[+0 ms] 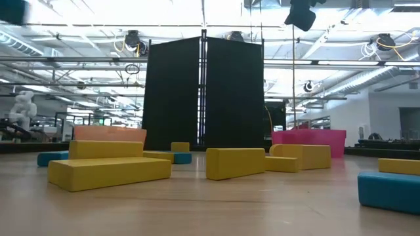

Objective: Sort blocks
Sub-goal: Put the blue block into the green transparent bin

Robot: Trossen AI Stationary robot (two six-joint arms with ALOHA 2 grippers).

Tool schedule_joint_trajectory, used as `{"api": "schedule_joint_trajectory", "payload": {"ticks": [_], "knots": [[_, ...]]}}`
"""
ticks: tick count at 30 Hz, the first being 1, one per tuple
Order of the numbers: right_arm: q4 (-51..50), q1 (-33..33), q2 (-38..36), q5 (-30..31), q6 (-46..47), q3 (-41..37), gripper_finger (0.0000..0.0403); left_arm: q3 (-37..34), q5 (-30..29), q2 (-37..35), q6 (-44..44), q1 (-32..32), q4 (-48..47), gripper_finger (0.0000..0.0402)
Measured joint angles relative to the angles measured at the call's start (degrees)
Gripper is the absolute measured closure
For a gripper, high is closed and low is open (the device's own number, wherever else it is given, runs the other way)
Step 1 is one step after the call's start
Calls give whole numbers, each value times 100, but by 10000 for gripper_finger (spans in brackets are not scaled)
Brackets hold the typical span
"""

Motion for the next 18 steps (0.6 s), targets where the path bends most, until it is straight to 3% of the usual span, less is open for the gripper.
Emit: {"api": "schedule_joint_trajectory", "payload": {"ticks": [8, 18], "knots": [[13, 0, 1, 1, -69, 0, 167, -26, -46, 12, -3, -1132, -28, 300], [172, 0, 1, 1, -61, 0, 167, -31, -134, 305, 153, -1936, -492, 300]]}}
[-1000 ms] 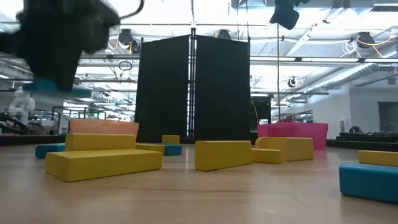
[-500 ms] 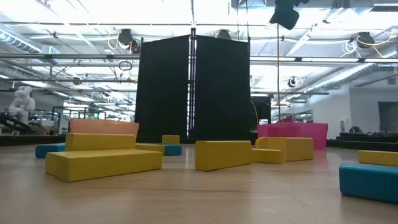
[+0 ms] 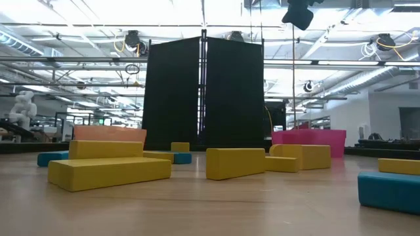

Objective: Sort blocks
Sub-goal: Put the blue block into the green transparent bin

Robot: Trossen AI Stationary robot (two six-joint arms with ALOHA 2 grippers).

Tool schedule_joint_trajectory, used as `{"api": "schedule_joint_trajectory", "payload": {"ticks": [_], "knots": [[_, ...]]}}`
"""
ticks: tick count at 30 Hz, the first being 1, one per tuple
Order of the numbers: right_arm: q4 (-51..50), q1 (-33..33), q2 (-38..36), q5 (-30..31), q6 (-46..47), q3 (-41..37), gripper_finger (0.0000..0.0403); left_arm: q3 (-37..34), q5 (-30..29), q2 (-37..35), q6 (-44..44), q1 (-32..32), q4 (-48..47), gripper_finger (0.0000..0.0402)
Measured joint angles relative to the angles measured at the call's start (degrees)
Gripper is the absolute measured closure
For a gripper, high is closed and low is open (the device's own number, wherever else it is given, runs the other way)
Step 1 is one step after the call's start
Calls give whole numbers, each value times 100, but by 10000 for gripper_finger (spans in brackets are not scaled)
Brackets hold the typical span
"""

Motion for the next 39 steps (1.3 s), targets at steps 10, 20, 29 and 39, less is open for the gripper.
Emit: {"api": "schedule_joint_trajectory", "payload": {"ticks": [10, 20, 29, 39], "knots": [[0, -1, 0, -1, 13, 0, 167, -2, 10, 723, 568, -139, 343, 300], [1, 1, -1, -2, 15, 0, 167, -4, 98, 1000, 703, -114, 785, 262], [1, -1, 0, 0, 15, 0, 167, -4, 327, 1000, 539, -76, 768, 258], [1, 1, 0, -2, 15, 0, 167, -4, -534, 365, -1109, 704, -261, 257]]}}
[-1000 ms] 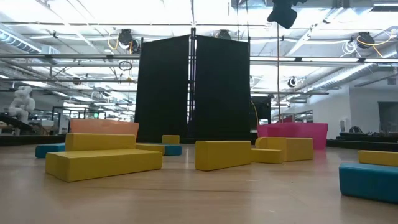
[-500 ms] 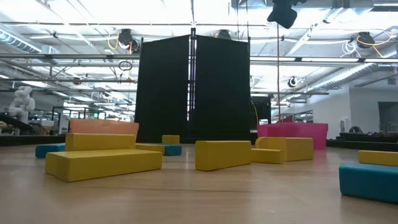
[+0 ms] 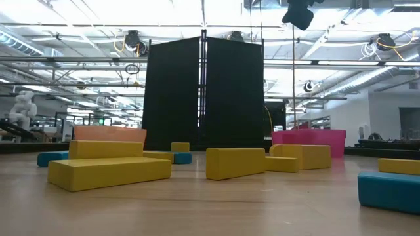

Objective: Sort blocks
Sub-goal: Put the blue block into the green transparent bin

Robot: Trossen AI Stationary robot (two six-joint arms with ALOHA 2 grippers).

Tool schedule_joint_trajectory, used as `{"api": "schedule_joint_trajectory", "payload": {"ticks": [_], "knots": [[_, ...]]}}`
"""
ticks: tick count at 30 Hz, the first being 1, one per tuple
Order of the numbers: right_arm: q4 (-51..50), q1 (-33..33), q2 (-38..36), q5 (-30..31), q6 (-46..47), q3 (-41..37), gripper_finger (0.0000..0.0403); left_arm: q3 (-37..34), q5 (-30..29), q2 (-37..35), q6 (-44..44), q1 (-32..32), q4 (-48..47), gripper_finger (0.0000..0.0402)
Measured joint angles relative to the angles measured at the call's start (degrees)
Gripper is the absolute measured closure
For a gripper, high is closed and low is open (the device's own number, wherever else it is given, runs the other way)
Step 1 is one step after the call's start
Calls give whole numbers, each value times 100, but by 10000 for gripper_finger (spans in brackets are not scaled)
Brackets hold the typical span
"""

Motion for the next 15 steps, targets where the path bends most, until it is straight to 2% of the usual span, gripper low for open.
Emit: {"api": "schedule_joint_trajectory", "payload": {"ticks": [4, 7, 10, 15], "knots": [[0, -2, 0, 0, 0, 0, 167, 0, -1033, -633, -1360, 504, -318, 256], [2, 0, 0, 0, -2, 0, 167, 0, -1632, -929, -1631, 977, -316, 256], [7, 0, -1, 0, 0, 0, 167, 0, -1616, -953, -1339, 1552, -314, 256], [26, -2, 0, 0, -15, 0, 167, 0, -864, -624, -238, 2502, -106, 256]]}}
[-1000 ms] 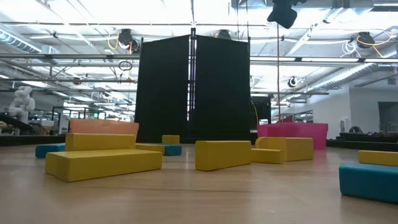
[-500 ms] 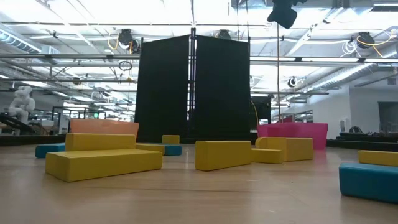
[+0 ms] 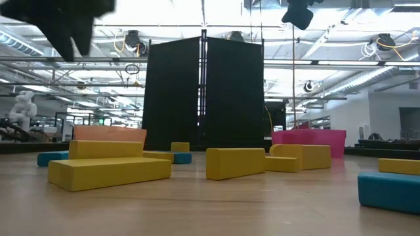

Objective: Sort blocks
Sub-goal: Put the blue block into the green transparent bin

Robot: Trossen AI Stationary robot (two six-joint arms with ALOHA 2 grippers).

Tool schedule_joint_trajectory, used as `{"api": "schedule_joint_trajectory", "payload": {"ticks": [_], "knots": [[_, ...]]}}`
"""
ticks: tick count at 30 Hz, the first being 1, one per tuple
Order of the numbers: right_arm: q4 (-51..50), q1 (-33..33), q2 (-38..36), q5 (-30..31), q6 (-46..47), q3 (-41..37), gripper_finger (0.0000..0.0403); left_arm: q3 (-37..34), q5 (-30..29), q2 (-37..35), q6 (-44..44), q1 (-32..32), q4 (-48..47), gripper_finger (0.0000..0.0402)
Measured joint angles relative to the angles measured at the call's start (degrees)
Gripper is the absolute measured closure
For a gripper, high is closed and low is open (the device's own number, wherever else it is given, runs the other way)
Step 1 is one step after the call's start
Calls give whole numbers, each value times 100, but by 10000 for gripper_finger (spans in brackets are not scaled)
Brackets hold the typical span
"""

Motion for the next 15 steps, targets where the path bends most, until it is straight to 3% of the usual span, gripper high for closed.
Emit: {"api": "schedule_joint_trajectory", "payload": {"ticks": [9, 15], "knots": [[-6, 2, 0, -2, -7, 0, 167, 0, 703, 758, 1158, 910, 127, 249], [-25, 1, -1, -2, -9, 0, 167, 0, 876, 1016, 1409, 1021, 99, 196]]}}
